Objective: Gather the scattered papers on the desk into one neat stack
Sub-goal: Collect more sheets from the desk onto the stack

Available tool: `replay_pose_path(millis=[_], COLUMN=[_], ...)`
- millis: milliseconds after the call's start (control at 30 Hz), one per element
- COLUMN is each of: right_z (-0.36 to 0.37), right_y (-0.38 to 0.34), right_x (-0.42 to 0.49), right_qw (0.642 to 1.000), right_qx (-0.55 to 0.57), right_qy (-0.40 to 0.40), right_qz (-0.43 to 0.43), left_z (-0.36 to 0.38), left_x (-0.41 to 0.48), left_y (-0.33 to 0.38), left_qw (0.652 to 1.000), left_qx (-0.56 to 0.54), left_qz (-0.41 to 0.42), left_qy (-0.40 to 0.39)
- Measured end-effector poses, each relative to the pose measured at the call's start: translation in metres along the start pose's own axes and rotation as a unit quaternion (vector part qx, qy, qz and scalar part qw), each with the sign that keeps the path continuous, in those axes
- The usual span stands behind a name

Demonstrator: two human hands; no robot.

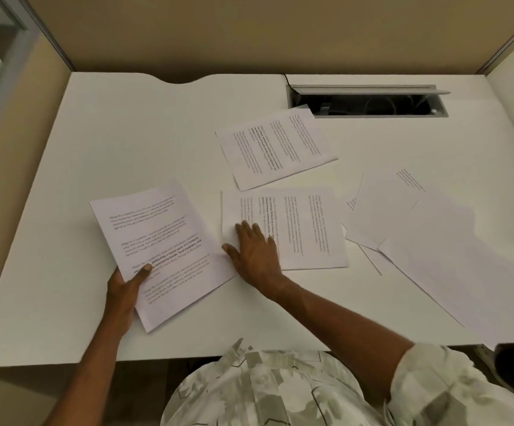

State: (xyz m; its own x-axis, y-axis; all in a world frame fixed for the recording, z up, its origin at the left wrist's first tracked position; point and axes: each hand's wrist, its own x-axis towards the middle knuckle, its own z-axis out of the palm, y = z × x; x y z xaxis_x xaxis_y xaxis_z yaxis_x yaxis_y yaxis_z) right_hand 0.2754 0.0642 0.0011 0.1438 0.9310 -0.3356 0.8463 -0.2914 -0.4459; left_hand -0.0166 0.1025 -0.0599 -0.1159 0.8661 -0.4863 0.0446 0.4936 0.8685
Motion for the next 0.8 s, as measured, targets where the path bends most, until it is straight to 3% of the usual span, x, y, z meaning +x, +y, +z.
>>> replay_pose_path(millis=[100,200,400,533,667,800], right_z=[0.004,-0.018,-0.106,-0.146,-0.158,-0.160], right_y=[0.015,0.033,0.105,0.157,0.173,0.176], right_x=[0.006,0.025,0.117,0.170,0.200,0.211], right_qw=[0.999,0.985,0.919,0.905,0.919,0.911], right_qx=[-0.009,0.070,0.243,0.239,0.170,0.188], right_qy=[0.016,0.153,0.275,0.235,0.194,0.164], right_qz=[-0.026,-0.036,0.141,0.260,0.297,0.328], left_z=[-0.001,-0.002,0.000,0.002,0.002,0.001], left_x=[0.001,0.001,-0.002,-0.006,-0.006,-0.004], left_y=[-0.002,-0.004,-0.002,0.002,0.002,-0.001], left_qw=[1.000,1.000,1.000,1.000,1.000,0.999], left_qx=[0.007,0.019,0.017,0.015,0.024,0.032], left_qz=[0.001,0.004,0.008,0.001,0.000,-0.006], left_qy=[0.005,0.008,0.008,0.007,0.013,0.019])
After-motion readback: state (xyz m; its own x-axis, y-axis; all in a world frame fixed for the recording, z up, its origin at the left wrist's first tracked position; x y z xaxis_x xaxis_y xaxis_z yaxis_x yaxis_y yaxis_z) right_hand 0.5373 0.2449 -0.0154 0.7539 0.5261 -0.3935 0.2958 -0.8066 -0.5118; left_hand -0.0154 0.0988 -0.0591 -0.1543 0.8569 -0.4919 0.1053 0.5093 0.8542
